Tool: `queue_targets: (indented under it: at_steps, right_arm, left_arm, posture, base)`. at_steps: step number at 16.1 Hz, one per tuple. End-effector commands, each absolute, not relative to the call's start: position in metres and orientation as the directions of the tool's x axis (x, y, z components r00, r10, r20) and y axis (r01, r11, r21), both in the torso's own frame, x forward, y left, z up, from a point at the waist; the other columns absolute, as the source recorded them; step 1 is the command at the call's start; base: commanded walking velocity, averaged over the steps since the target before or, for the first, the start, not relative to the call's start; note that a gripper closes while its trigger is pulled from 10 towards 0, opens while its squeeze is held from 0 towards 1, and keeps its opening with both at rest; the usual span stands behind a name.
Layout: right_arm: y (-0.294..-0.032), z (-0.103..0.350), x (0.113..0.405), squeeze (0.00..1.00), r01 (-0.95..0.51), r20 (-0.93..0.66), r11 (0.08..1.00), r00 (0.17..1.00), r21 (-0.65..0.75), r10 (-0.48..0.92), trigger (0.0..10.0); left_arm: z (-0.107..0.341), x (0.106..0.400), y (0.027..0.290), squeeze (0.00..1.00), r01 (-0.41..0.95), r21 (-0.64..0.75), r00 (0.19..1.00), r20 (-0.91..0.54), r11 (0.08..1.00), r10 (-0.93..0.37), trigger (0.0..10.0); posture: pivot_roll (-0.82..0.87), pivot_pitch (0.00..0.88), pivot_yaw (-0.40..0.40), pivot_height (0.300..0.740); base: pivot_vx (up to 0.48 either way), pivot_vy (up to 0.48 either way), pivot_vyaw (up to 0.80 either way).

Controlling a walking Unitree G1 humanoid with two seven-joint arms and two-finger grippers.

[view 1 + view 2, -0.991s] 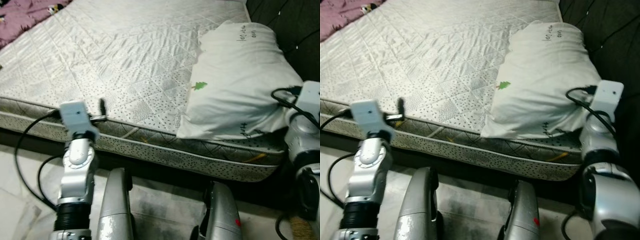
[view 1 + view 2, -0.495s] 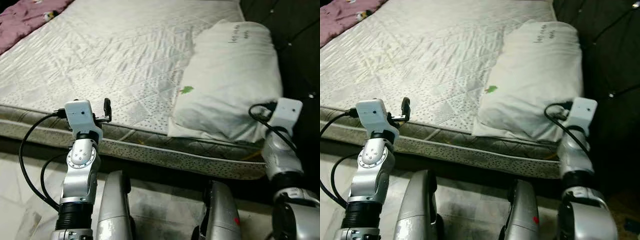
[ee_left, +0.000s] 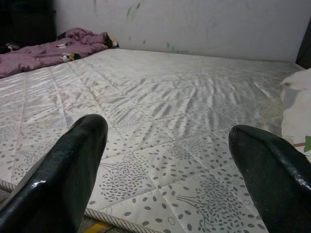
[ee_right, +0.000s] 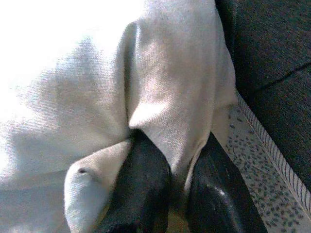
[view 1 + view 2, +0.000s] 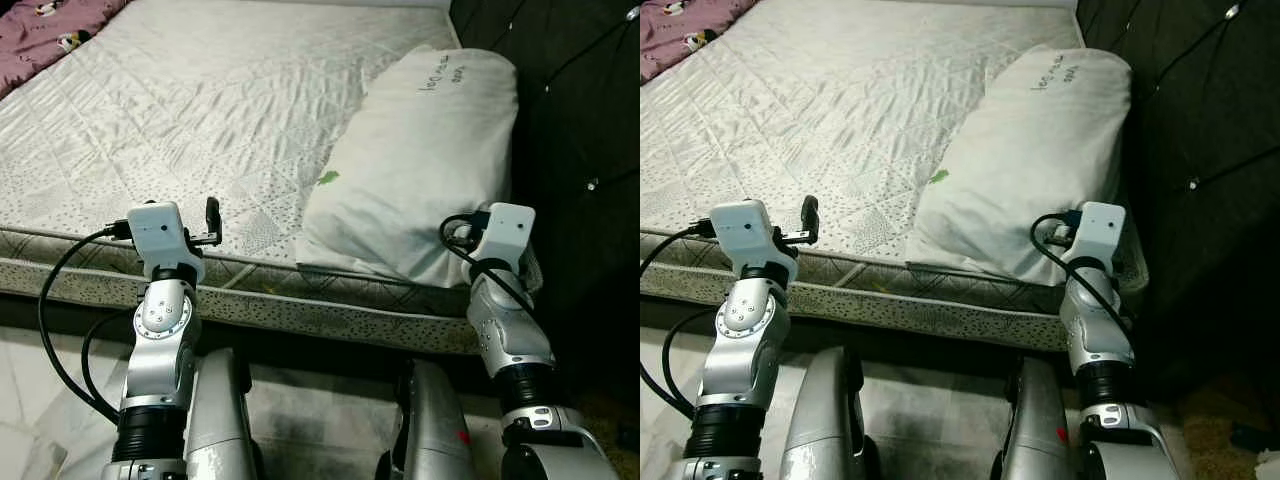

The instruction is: Clean up the room

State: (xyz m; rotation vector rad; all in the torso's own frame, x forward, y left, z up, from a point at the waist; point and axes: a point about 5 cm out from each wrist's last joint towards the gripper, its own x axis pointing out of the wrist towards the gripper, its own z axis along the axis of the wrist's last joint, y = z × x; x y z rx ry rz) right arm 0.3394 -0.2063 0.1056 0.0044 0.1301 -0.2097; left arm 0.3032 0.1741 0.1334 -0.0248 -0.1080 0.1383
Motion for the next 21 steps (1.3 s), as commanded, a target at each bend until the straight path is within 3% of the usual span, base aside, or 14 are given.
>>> queue_targets:
  at_steps: [1, 2, 6, 10, 12, 13, 14, 15, 21]
  right_arm:
    - [-0.203, 0.108, 0.345, 0.0, 0.171, -0.126, 0.985, 0.977, -0.025, -0.173, 0.0]
    - [-0.23, 0.116, 0.355, 0.0, 0.246, -0.127, 0.967, 0.959, -0.059, -0.252, 0.0]
    - [-0.297, 0.157, 0.36, 0.0, 0.435, -0.089, 0.895, 0.892, -0.1, -0.444, 0.0]
    - [-0.339, 0.209, 0.36, 0.0, 0.572, 0.046, 0.818, 0.82, -0.069, -0.57, 0.0]
    - [-0.344, 0.216, 0.36, 0.0, 0.583, 0.065, 0.81, 0.813, -0.068, -0.579, 0.0]
    - [-0.339, 0.207, 0.361, 0.0, 0.564, 0.038, 0.822, 0.826, -0.08, -0.563, 1.3]
    - [-0.334, 0.199, 0.362, 0.0, 0.544, 0.017, 0.834, 0.838, -0.092, -0.545, 6.4]
    - [-0.322, 0.181, 0.363, 0.0, 0.503, -0.03, 0.856, 0.86, -0.116, -0.51, 10.0]
    - [-0.269, 0.109, 0.355, 0.0, 0.379, -0.195, 0.915, 0.895, -0.14, -0.401, 10.0]
  left_arm:
    - [0.132, 0.304, 0.174, 0.0, -0.136, -0.032, 0.985, 0.103, 0.99, 0.139, 10.0]
    - [0.133, 0.306, 0.174, 0.0, -0.132, -0.033, 0.985, 0.107, 0.991, 0.134, 10.0]
    - [0.135, 0.307, 0.171, 0.0, -0.121, -0.045, 0.985, 0.121, 0.992, 0.125, 10.0]
    - [0.134, 0.307, 0.172, 0.0, -0.128, -0.048, 0.984, 0.118, 0.991, 0.133, 10.0]
    - [0.134, 0.308, 0.173, 0.0, -0.131, -0.047, 0.984, 0.119, 0.99, 0.136, 10.0]
    - [0.135, 0.309, 0.174, 0.0, -0.134, -0.047, 0.983, 0.121, 0.99, 0.138, 10.0]
    - [0.135, 0.309, 0.174, 0.0, -0.134, -0.047, 0.983, 0.122, 0.99, 0.139, 10.0]
    - [0.135, 0.309, 0.174, 0.0, -0.136, -0.048, 0.982, 0.123, 0.99, 0.14, 10.0]
    - [0.134, 0.309, 0.176, 0.0, -0.142, -0.043, 0.982, 0.119, 0.989, 0.146, 10.0]
  posture:
    - [0.03, 0.0, 0.003, 0.512]
    - [0.03, 0.0, 0.005, 0.512]
    - [0.03, 0.0, -0.001, 0.512]
    - [0.03, 0.0, 0.0, 0.512]
    - [0.03, 0.0, -0.002, 0.512]
    - [0.03, 0.0, -0.004, 0.512]
    - [0.03, 0.0, -0.004, 0.512]
    - [0.03, 0.0, -0.005, 0.512]
    - [0.04, 0.0, -0.007, 0.512]
  base:
    - [0.0, 0.0, 0.0]
    - [0.0, 0.0, 0.0]
    - [0.0, 0.0, 0.0]
    - [0.0, 0.0, 0.0]
    - [0.0, 0.0, 0.0]
    - [0.0, 0.0, 0.0]
    - [0.0, 0.0, 0.0]
    - [0.0, 0.0, 0.0]
    - [0.0, 0.0, 0.0]
